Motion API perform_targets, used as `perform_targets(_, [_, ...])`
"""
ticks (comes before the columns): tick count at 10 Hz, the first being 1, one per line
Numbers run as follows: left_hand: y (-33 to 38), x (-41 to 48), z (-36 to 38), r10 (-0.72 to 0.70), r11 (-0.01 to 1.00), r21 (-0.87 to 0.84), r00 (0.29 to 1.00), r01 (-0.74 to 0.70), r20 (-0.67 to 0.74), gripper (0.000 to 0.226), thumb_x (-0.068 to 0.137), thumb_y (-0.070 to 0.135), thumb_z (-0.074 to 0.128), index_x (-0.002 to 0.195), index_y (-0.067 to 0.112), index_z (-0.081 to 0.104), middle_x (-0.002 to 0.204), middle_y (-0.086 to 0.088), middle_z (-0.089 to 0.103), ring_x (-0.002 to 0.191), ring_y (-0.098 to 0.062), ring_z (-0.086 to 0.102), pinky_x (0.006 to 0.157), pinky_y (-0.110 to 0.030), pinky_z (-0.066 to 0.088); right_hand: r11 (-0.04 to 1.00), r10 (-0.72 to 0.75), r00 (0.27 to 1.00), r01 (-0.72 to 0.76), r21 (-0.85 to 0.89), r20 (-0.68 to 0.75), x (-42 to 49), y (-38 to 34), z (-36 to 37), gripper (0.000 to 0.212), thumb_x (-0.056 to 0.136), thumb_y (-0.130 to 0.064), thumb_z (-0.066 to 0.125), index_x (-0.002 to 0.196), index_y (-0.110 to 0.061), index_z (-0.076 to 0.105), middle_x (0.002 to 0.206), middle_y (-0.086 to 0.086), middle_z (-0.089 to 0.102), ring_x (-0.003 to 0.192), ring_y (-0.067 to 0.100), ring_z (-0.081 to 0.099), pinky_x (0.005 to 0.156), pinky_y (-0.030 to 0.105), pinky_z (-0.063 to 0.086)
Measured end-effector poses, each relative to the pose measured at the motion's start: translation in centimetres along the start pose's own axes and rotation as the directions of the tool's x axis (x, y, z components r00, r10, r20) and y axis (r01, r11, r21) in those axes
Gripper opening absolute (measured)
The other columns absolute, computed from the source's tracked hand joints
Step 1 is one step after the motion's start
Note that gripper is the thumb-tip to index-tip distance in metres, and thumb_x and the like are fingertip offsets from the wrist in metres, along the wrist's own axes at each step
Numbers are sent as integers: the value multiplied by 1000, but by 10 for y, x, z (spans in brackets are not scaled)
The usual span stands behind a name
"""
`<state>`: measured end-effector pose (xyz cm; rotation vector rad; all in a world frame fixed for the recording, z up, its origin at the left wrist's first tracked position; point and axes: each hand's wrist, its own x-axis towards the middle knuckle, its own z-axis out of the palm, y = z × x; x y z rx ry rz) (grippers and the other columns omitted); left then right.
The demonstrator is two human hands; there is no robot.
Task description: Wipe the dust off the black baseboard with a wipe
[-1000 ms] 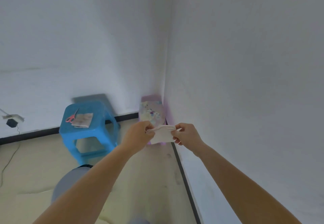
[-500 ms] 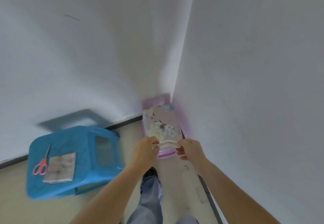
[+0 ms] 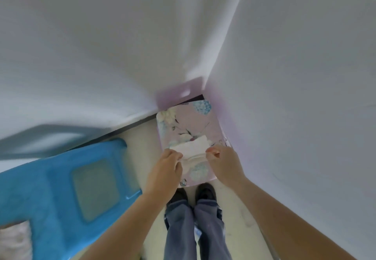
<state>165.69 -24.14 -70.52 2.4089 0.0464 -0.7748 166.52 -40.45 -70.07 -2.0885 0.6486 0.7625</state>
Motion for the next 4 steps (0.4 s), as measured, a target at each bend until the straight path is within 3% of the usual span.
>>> perform_targets(1, [-12, 10, 21, -12, 998, 58, 994, 5, 113, 40, 94, 14, 45, 134, 15, 47, 140, 8, 39, 112, -18, 53, 92, -26, 41, 996, -12, 999, 16, -90, 52, 22, 20, 14, 30, 91, -20, 49, 116, -12, 64, 119, 3, 63, 106, 19, 58, 92, 29, 45])
perform_targets(2, [-19, 7, 43, -86, 989, 140, 943, 43, 320, 54, 92, 14, 44, 144, 20, 31, 152, 7, 27, 133, -17, 35, 103, -26, 31, 973, 65, 981, -22, -228, 181, 31, 42, 24, 43, 92, -23, 50, 135, -18, 49, 142, 0, 45, 128, 18, 44, 105, 30, 34])
perform_targets(4, [-6, -1, 39, -86, 992, 118, 955, 54, 285, 48, 93, 14, 43, 141, 17, 37, 148, 3, 35, 134, -15, 31, 104, -24, 27, 972, 39, 991, -8, -236, 125, 19, 42, 18, 42, 92, -20, 49, 134, -17, 50, 140, 0, 47, 124, 17, 46, 101, 27, 35])
